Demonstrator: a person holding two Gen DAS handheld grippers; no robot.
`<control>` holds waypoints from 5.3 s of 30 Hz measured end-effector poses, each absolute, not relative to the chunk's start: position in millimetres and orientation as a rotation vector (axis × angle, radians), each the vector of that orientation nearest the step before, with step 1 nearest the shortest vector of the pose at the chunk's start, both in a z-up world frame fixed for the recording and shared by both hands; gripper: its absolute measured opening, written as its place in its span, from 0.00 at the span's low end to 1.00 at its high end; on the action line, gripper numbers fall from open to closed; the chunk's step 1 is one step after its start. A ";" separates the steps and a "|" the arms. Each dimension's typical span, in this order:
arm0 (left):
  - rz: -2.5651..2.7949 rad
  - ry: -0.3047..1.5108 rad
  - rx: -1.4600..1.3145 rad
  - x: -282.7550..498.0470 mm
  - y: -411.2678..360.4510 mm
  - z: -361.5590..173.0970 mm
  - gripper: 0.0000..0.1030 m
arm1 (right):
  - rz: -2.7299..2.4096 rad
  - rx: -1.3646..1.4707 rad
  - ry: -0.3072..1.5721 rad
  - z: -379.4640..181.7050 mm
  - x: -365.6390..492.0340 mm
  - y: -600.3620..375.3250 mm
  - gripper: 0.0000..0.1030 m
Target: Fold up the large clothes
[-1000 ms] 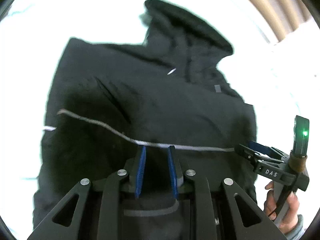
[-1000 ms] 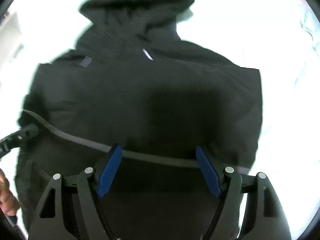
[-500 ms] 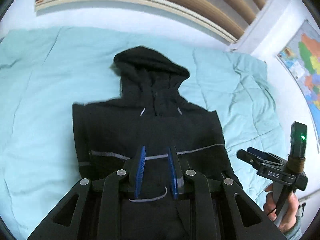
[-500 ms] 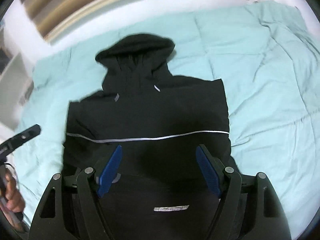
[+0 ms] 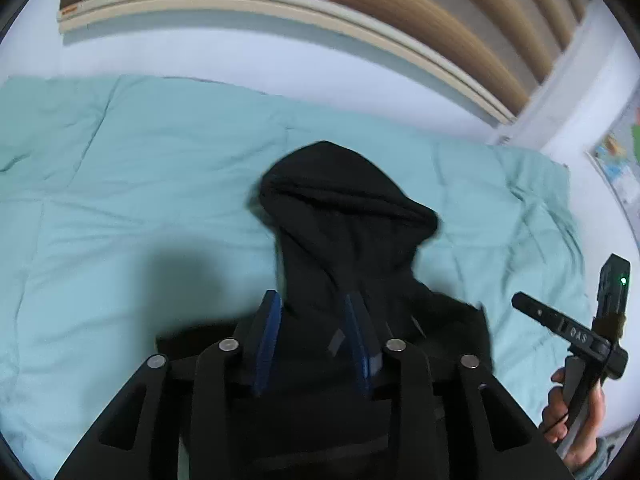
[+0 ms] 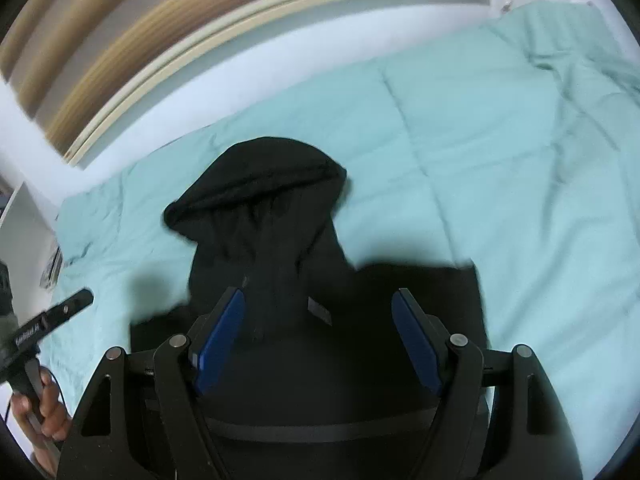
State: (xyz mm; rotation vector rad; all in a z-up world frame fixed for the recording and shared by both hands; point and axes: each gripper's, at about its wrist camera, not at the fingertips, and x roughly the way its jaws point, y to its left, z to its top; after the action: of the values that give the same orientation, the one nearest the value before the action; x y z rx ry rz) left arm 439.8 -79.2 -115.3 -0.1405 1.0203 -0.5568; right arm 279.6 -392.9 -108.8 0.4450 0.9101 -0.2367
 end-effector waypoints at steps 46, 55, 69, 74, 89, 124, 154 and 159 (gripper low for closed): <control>-0.493 0.981 -0.092 530.4 -98.3 -208.4 0.49 | -0.123 0.391 1.003 -226.8 411.3 -486.1 0.51; -0.528 0.885 -0.110 557.8 -129.0 -170.6 0.51 | -0.079 0.356 0.915 -186.4 434.3 -443.4 0.51; -0.458 1.164 -0.074 584.8 -138.3 -268.4 0.57 | -0.095 0.387 1.139 -277.9 458.0 -464.7 0.57; -0.512 1.002 -0.115 569.6 -117.4 -215.4 0.57 | -0.016 0.385 1.082 -243.1 448.9 -474.4 0.59; -0.727 1.148 -0.213 632.7 -127.5 -253.3 0.57 | 0.164 0.461 1.119 -250.4 492.2 -491.7 0.61; -0.926 0.724 0.179 366.2 -105.2 -55.0 0.12 | 0.199 -0.112 0.823 -72.9 260.6 -329.8 0.13; -0.680 0.835 0.113 280.4 -69.8 -54.0 0.15 | 0.031 0.120 0.963 -56.6 132.9 -326.9 0.31; -0.780 0.825 0.074 314.3 -106.0 -37.1 0.16 | 0.043 0.174 0.933 -32.2 188.2 -303.1 0.32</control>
State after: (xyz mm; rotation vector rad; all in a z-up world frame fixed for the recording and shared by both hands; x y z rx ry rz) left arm 314.3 -106.0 -37.1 0.0738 0.8254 -0.7801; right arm 188.2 -303.1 -32.2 0.1735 0.9325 0.0426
